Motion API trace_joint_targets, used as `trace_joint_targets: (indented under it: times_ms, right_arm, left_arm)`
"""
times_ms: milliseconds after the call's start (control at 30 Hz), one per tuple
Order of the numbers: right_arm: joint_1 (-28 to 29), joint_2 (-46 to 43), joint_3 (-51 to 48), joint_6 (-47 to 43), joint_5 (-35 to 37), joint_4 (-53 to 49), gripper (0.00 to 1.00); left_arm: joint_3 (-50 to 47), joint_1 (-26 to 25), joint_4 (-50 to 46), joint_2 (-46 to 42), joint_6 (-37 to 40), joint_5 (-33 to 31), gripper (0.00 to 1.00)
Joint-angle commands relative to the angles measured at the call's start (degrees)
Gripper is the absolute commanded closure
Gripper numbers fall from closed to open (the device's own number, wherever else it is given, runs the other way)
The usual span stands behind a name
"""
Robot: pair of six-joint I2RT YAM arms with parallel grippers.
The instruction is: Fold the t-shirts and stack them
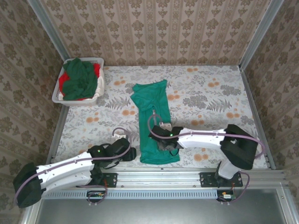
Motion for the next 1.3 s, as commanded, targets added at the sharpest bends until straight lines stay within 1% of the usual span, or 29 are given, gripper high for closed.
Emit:
trace_joint_targets:
  times_ms: [0, 67, 333, 433, 500, 633, 733, 833, 867, 900, 933, 967, 1000, 1033, 1100, 1200, 1267]
  right_arm:
    - [0.4, 2.2, 1.0, -0.8, -1.7, -0.7, 0.62]
    - [0.7, 2.8, 1.3, -0.7, -2.0, -0.8, 0.62]
    - [2.6, 2.2, 3.2, -0.8, -1.7, -1.9, 0.90]
    - [2.8, 2.6, 3.5, -0.9, -3.2, -0.8, 0.98]
    - [3.1, 2.8, 3.7, -1.0, -4.0, 0.0, 1.00]
    - [3.4, 4.8, 4.3, -1.2, -5.9, 1.7, 0.90]
    - [3.4, 4.6, 3.2, -2.0, -9.6, 4.4, 0.82]
    - [3.2, -1.1, 1.2, -2.5, -9.1, 4.3, 0.68]
    - [3.1, -3.3, 0.3, -2.7, -9.2, 4.5, 0.65]
    - [3.1, -6.2, -0.8, -2.8, -9.7, 5.2, 0.61]
    - [3.0, -9.0, -2.2, -2.9, -10.2, 5.8, 0.54]
    - [2.9, -11.3, -3.5, -2.9, -10.3, 5.9, 0.52]
    - [2.7, -13.2, -5.0, -2.7, -10.0, 5.5, 0.51]
    - [2.4, -17.1, -6.7, -2.1, -9.1, 4.4, 0.50]
    - [1.3, -21.3, -10.6, 0.4, -6.5, 1.1, 0.49]
    - [-1.0, -26.6, -17.5, 4.1, -4.6, -3.2, 0.49]
    - [-2.2, -29.4, -21.9, 6.0, -5.0, -3.1, 0.49]
  left_arm:
    - [0.4, 0.6, 2.5, 0.0, 1.4, 0.6, 0.39]
    - [-0.2, 0.7, 2.7, -0.4, 1.5, 0.7, 0.39]
    - [-1.4, 1.4, 2.4, -3.5, 1.7, 0.9, 0.38]
    - [-1.7, 1.5, 2.4, -4.0, 1.9, 0.8, 0.38]
    - [-1.8, 1.5, 2.6, -3.9, 2.1, 1.1, 0.38]
    - [-1.6, 1.5, 3.3, -3.3, 2.7, 1.7, 0.38]
    - [-1.5, 1.7, 4.5, -2.3, 3.1, 2.7, 0.37]
    - [-1.1, 1.6, 5.5, -0.5, 3.5, 4.2, 0.37]
    - [-0.9, 1.6, 5.8, 0.0, 3.8, 4.6, 0.37]
    - [-0.7, 1.6, 6.1, 0.8, 3.9, 5.0, 0.36]
    - [-0.3, 1.6, 6.5, 1.5, 4.1, 5.4, 0.36]
    - [-0.1, 1.5, 6.7, 2.0, 4.4, 5.7, 0.36]
    - [0.3, 1.5, 6.8, 2.7, 4.5, 6.1, 0.36]
    - [0.6, 1.4, 6.9, 3.1, 4.5, 6.4, 0.36]
    - [0.8, 1.0, 7.1, 3.6, 4.2, 6.9, 0.36]
    - [0.1, -1.2, 8.8, 3.7, 2.3, 6.8, 0.36]
    - [-0.6, -3.3, 10.3, 3.7, 0.7, 6.2, 0.35]
